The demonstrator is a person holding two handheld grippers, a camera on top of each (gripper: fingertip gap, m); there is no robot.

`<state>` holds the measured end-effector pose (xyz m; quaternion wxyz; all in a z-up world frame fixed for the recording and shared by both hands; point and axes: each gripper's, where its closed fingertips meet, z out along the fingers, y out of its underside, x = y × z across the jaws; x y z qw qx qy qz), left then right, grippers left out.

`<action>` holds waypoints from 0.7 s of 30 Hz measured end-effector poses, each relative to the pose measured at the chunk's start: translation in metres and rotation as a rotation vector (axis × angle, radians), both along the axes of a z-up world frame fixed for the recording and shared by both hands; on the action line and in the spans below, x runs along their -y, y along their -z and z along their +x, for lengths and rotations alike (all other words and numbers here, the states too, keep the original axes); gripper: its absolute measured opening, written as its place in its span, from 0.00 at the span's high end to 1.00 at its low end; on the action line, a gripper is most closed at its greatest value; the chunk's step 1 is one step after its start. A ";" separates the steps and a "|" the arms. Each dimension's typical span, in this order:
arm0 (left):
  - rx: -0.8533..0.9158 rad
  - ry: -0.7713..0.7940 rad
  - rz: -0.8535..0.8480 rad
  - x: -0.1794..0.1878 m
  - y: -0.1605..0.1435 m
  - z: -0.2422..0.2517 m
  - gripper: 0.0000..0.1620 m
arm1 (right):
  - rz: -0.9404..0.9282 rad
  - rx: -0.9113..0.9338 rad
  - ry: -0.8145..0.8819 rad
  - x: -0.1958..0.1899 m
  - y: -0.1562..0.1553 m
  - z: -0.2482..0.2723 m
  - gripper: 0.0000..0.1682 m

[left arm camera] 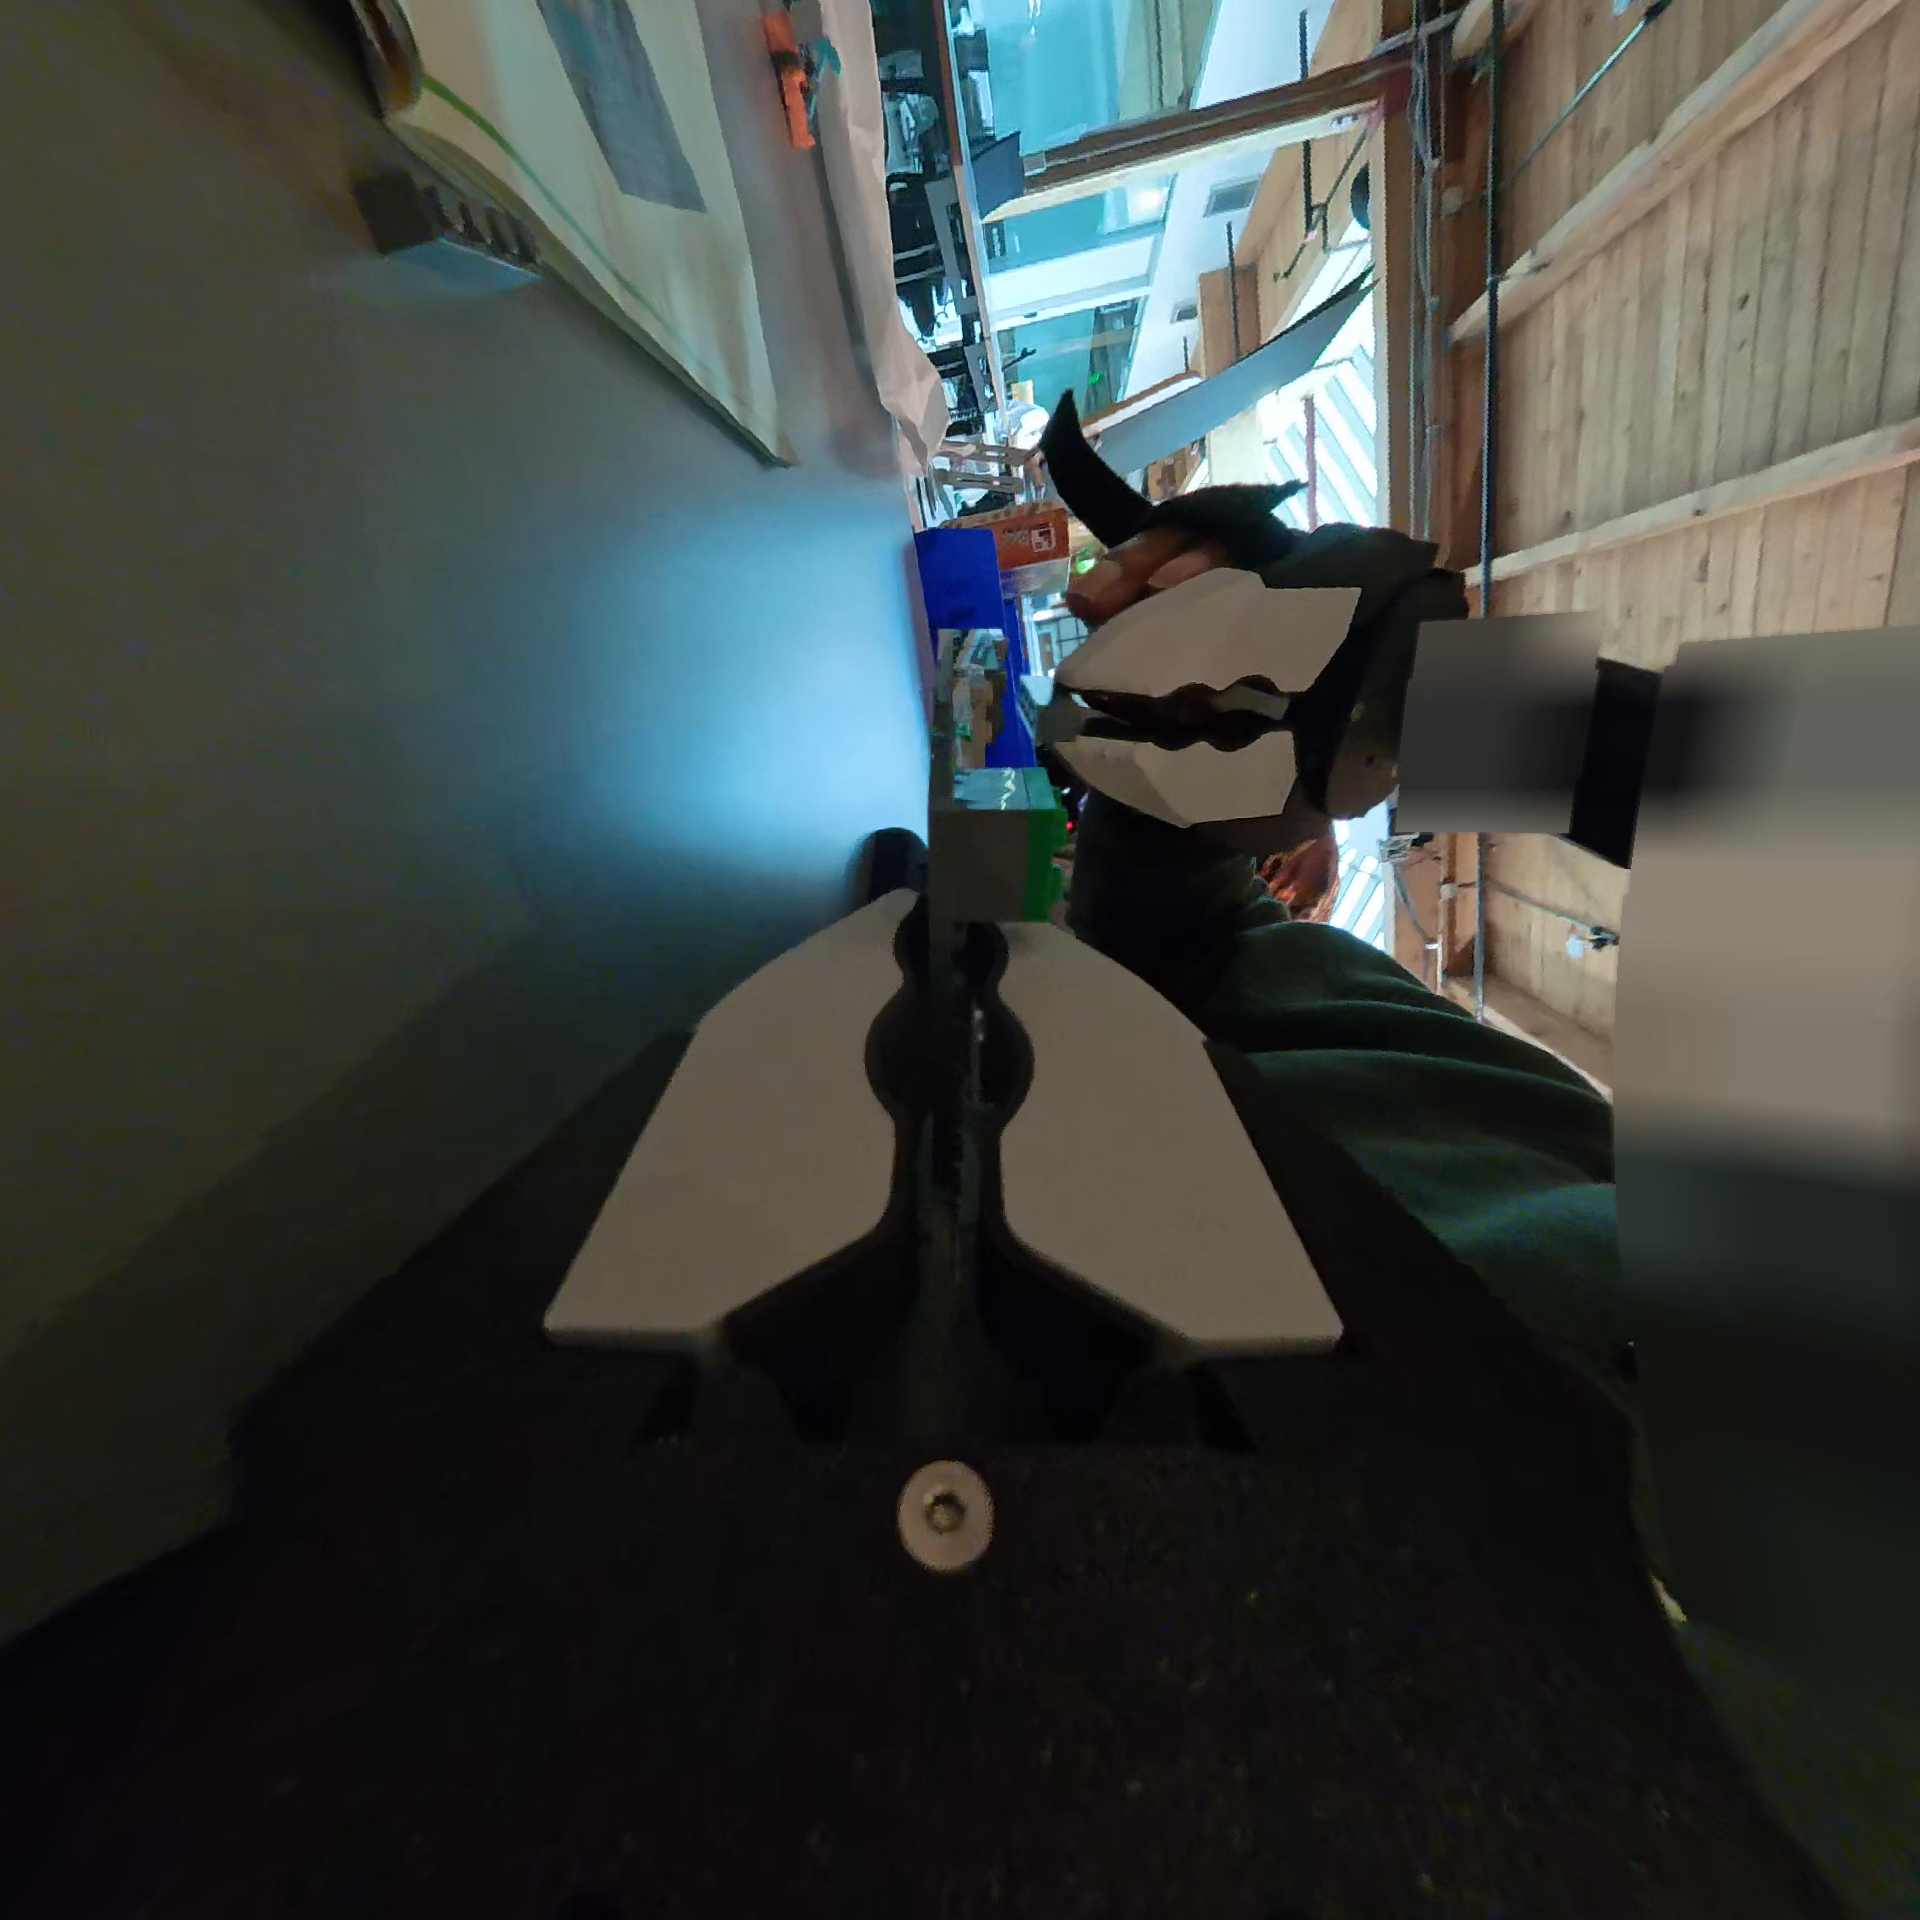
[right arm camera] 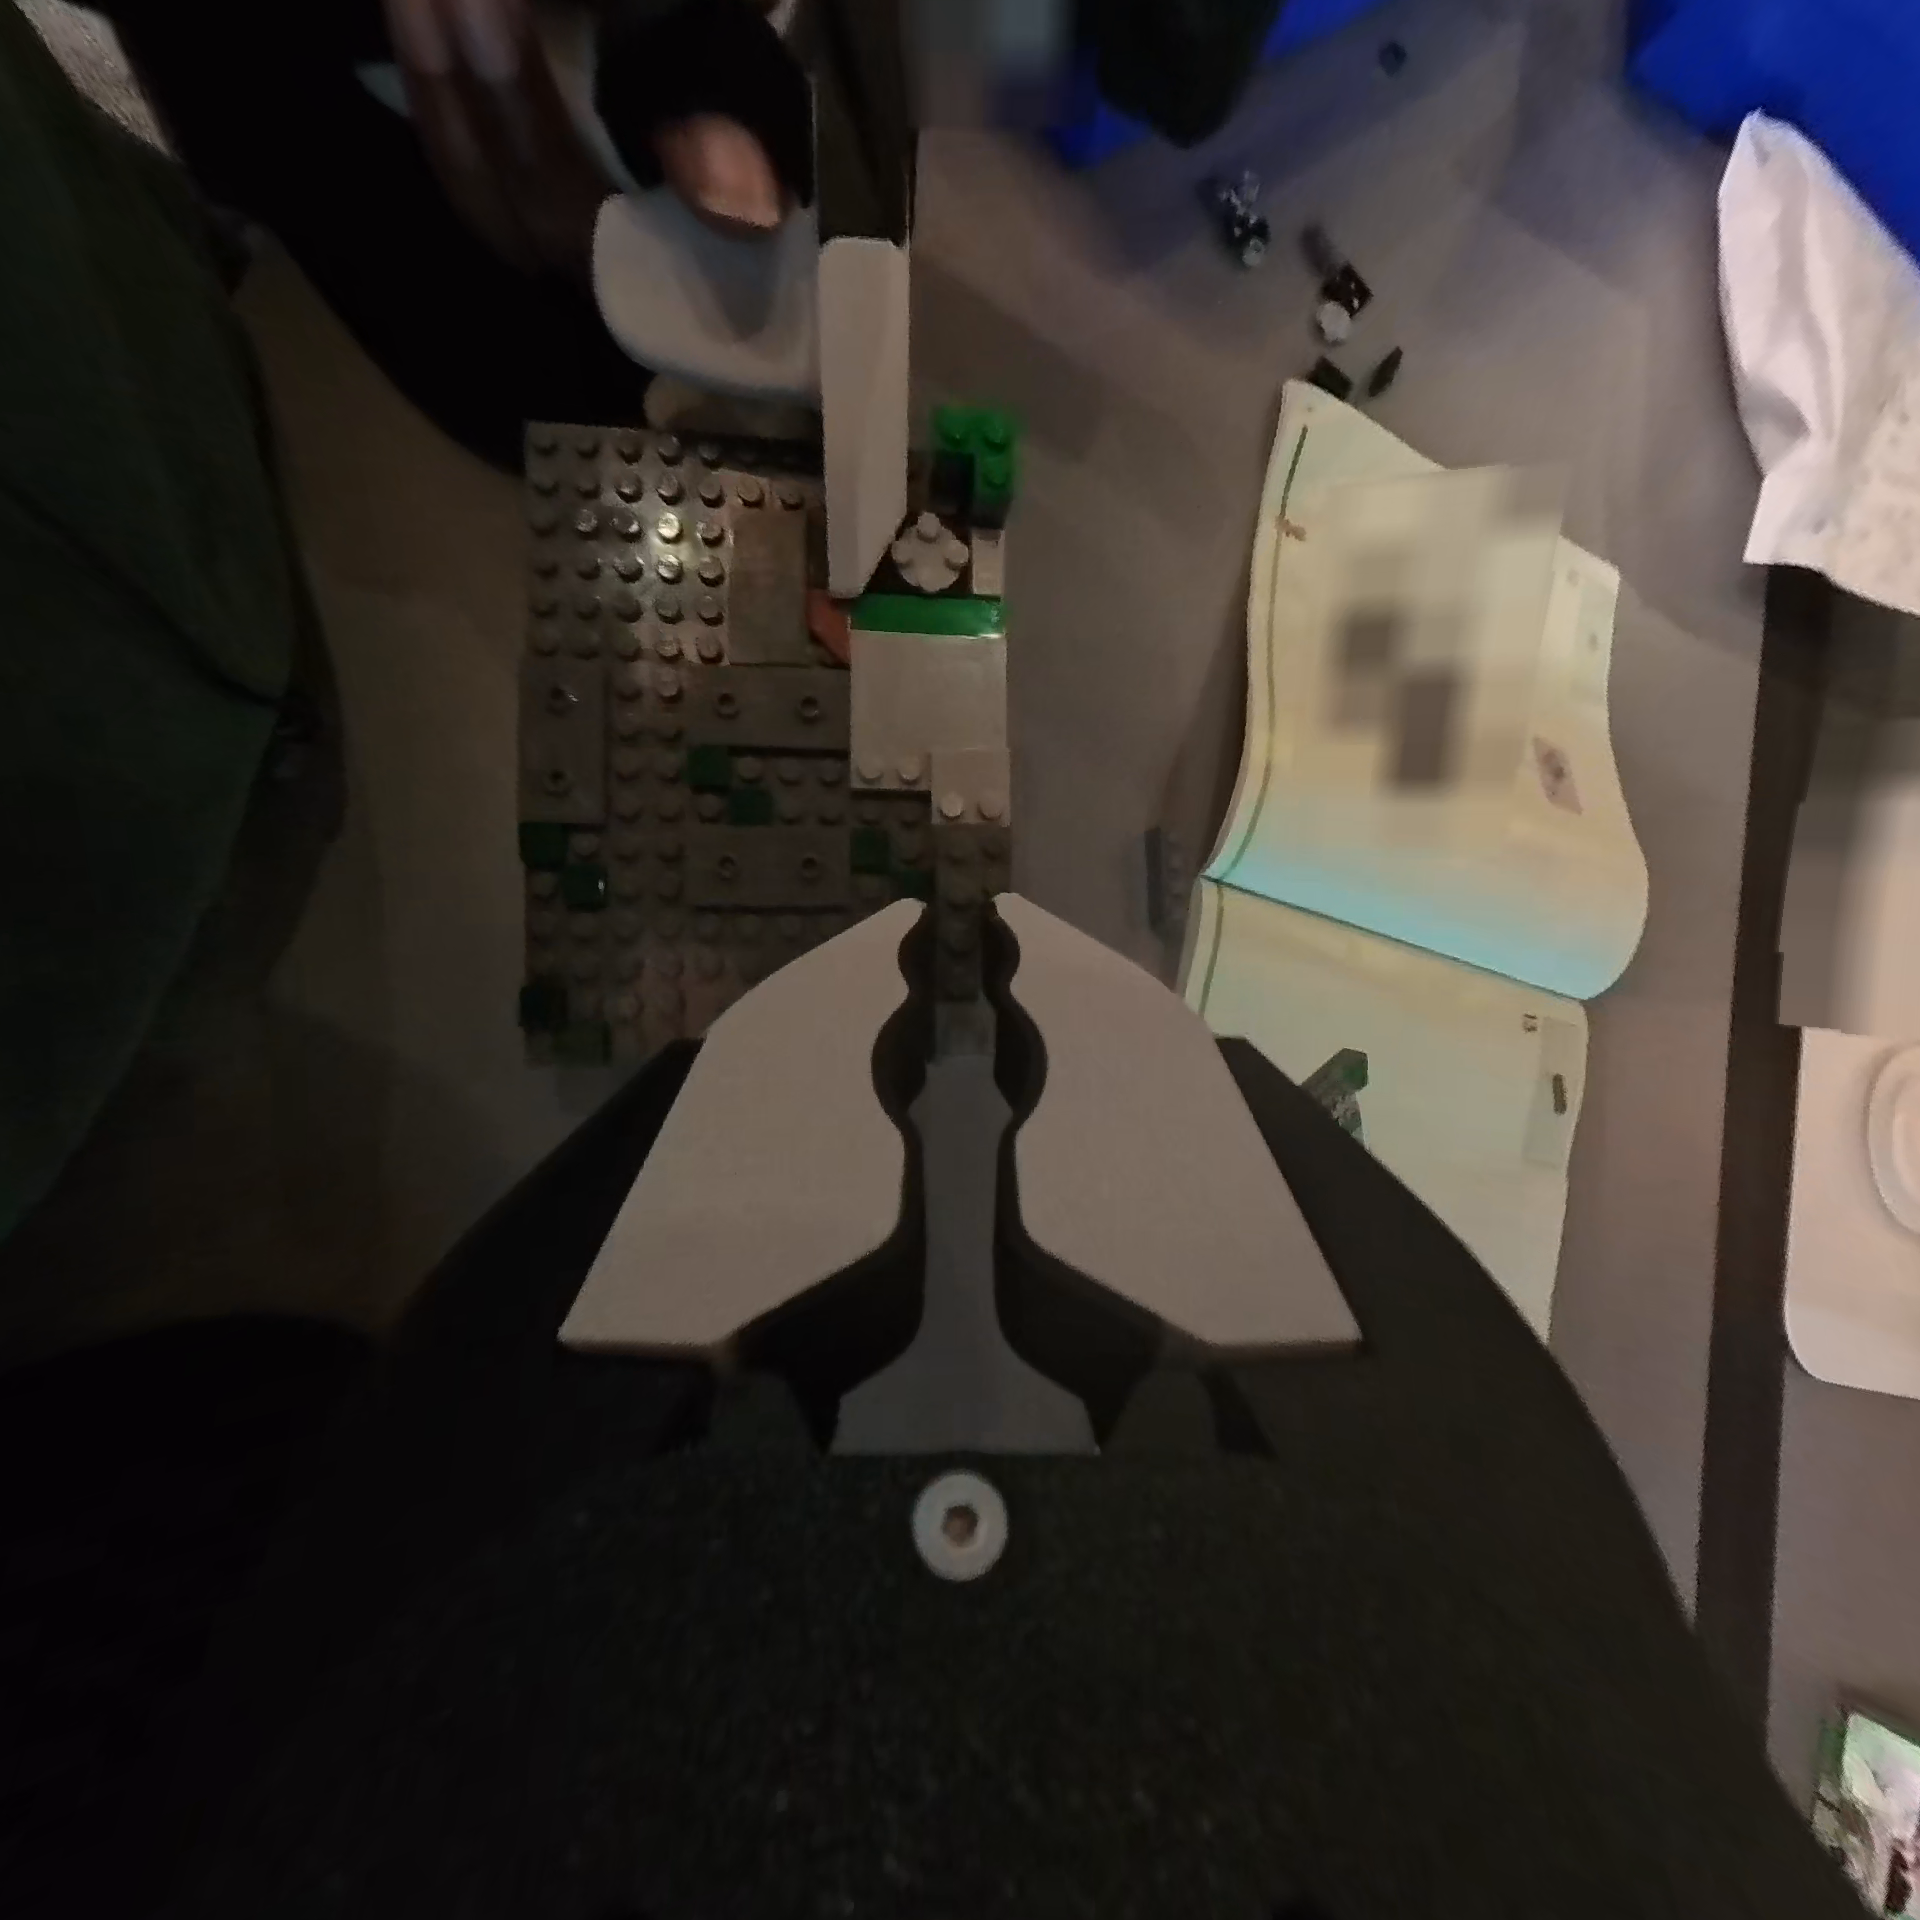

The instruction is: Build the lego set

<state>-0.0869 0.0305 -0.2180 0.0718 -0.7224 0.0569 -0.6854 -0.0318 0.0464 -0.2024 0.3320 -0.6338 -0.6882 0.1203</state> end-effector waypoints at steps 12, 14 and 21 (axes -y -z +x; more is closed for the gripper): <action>0.019 -0.015 -0.052 0.000 0.001 0.001 0.96 | -0.082 0.018 -0.025 0.000 0.005 -0.002 0.96; 0.026 -0.015 -0.060 0.000 0.000 0.001 0.96 | -0.086 0.017 -0.029 -0.001 0.005 -0.003 0.96; 0.033 -0.022 -0.069 -0.001 0.000 0.002 0.96 | -0.101 0.026 -0.028 -0.002 0.005 -0.003 0.95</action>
